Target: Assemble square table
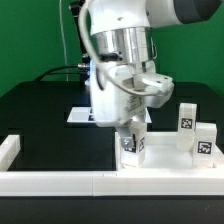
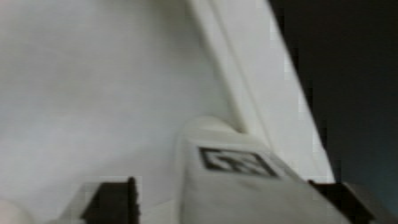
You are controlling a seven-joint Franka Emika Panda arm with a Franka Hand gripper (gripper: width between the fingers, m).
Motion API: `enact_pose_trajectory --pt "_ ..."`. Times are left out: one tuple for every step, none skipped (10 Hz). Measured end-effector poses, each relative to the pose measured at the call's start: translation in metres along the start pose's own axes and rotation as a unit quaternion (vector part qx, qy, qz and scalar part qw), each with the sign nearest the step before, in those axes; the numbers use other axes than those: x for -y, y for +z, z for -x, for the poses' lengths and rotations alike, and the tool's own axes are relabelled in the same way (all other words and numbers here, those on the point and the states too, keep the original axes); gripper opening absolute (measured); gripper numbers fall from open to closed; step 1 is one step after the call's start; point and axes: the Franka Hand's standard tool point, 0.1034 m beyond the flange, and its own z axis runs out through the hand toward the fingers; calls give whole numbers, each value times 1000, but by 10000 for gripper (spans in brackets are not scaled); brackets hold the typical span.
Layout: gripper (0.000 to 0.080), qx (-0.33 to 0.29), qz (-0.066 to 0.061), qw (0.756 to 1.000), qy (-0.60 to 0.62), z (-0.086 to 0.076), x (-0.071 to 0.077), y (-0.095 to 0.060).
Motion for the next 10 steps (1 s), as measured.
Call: enact_pose_trajectory --pt "605 -3 0 998 -59 1 2 -3" --pt "605 -5 -5 982 -191 1 4 -5" --pt "642 -4 -7 954 -301 1 5 -5" --pt "648 -5 -6 957 -290 0 4 -4" --pt "648 -7 -5 942 -336 -1 4 -4" --pt "649 -10 -3 927 -374 -2 5 -4" --pt "649 -12 1 906 -423 -3 5 -5" --pt "649 -15 20 852 -523 -2 12 -8" --pt "649 -17 15 869 -495 -2 14 -8" --pt "538 -18 16 867 -497 -3 14 -7"
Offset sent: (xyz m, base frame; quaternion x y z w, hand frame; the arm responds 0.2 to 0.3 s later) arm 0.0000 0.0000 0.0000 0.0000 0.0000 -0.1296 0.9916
